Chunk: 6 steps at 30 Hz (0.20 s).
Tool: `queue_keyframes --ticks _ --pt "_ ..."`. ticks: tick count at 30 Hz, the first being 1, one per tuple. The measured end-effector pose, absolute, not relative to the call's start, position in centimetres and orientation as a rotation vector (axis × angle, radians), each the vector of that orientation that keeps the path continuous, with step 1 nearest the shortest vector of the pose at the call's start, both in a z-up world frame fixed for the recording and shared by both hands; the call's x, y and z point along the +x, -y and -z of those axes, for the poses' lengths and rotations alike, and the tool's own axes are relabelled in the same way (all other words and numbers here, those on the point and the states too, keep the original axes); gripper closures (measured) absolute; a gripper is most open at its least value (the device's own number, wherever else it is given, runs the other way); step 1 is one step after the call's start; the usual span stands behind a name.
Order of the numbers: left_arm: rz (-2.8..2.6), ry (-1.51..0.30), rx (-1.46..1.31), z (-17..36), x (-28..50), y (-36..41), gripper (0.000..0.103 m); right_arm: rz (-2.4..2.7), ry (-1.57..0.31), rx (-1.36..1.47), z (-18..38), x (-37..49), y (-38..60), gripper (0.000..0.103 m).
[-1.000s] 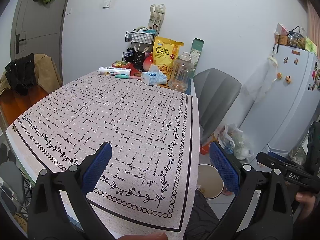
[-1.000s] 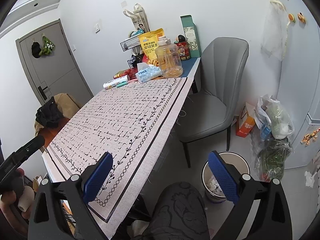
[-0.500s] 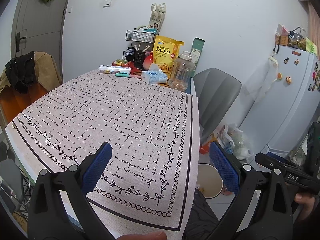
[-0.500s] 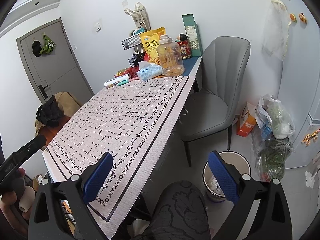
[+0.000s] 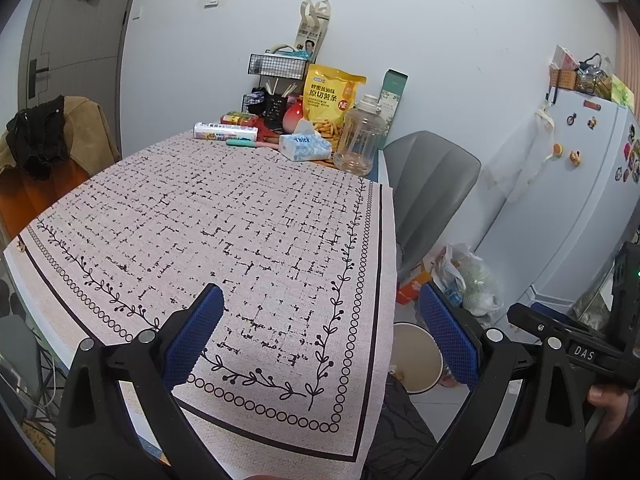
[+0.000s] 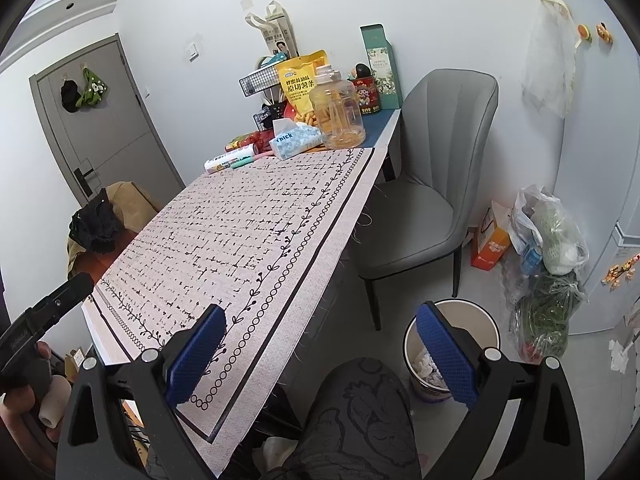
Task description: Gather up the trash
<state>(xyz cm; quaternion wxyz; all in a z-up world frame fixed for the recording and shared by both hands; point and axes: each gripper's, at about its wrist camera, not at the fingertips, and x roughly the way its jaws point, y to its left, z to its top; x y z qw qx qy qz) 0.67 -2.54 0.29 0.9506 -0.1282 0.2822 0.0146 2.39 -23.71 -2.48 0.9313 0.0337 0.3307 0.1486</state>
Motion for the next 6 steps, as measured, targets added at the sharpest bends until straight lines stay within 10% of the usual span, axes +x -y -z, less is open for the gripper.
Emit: queue_keyframes --ticks 6 --pt "-0.019 -0.576 -0.3 0.9 1.6 2.0 0.006 -0.29 -0.701 0.045 3.0 3.0 23.4 0.009"
